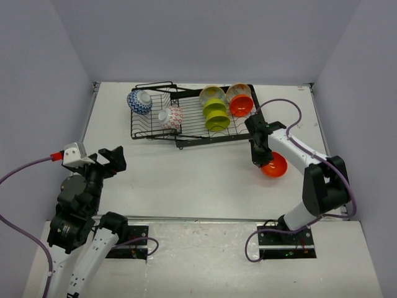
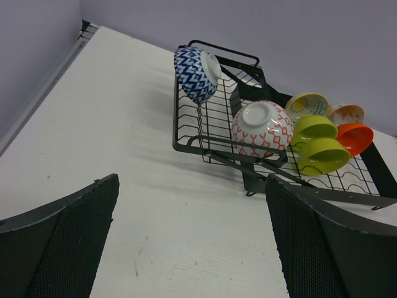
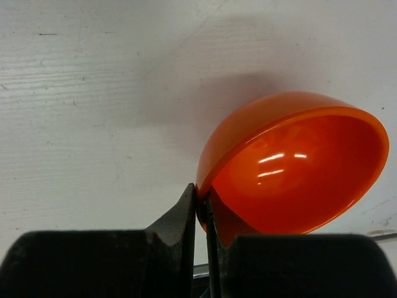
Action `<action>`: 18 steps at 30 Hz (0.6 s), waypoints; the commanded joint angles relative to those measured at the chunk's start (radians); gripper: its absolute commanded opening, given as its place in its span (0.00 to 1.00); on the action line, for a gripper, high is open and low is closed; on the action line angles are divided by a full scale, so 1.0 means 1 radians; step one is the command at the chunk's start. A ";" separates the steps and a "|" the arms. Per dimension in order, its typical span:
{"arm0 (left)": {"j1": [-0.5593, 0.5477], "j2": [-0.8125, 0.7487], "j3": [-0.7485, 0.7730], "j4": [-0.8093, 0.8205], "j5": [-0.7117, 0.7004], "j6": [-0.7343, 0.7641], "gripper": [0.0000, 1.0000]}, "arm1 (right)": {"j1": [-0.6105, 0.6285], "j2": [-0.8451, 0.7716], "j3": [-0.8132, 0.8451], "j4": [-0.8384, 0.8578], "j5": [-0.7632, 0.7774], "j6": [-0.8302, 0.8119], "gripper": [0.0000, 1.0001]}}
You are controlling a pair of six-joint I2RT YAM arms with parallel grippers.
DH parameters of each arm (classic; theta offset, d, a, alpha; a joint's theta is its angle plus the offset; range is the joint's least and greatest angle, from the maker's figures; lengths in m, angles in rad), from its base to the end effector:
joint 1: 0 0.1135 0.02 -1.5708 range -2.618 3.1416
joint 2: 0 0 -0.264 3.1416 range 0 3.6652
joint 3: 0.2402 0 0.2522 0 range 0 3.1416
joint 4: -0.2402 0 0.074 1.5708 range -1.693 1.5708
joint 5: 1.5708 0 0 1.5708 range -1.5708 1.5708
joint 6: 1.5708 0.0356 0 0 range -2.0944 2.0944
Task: Unload the bowls from the dish rack
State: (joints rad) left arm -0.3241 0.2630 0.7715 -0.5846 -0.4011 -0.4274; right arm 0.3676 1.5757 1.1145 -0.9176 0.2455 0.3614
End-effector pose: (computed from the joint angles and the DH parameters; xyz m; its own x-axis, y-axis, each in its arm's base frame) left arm 0.0578 -0.0048 0.3457 -0.0341 -0.3911 -0.9197 -0.0989 0.9171 -0.3863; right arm 0.2719 0.0955 0.2157 -0.9648 -0.0040 -0.2629 0.0383 0.9871 -0.1557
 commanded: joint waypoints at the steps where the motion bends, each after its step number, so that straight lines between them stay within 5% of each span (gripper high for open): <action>1: -0.006 -0.008 -0.003 0.040 -0.001 0.010 1.00 | 0.014 -0.013 0.045 -0.007 0.043 -0.019 0.00; 6: -0.006 -0.013 -0.001 0.037 -0.005 0.009 1.00 | 0.033 0.067 0.061 -0.018 0.046 -0.035 0.02; 14: -0.006 -0.016 -0.001 0.035 -0.008 0.009 1.00 | 0.062 0.067 0.074 -0.007 0.047 -0.026 0.22; 17: -0.006 -0.019 -0.001 0.037 -0.008 0.009 1.00 | 0.083 0.024 0.097 -0.015 0.032 -0.032 0.45; 18: -0.006 -0.018 -0.001 0.035 -0.008 0.009 1.00 | 0.086 -0.020 0.105 -0.018 0.025 -0.033 0.60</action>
State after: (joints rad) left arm -0.3241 0.2485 0.7715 -0.5846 -0.4015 -0.4274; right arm 0.4343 1.6527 1.1584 -0.9234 0.2619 0.3405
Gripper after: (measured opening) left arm 0.997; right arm 0.537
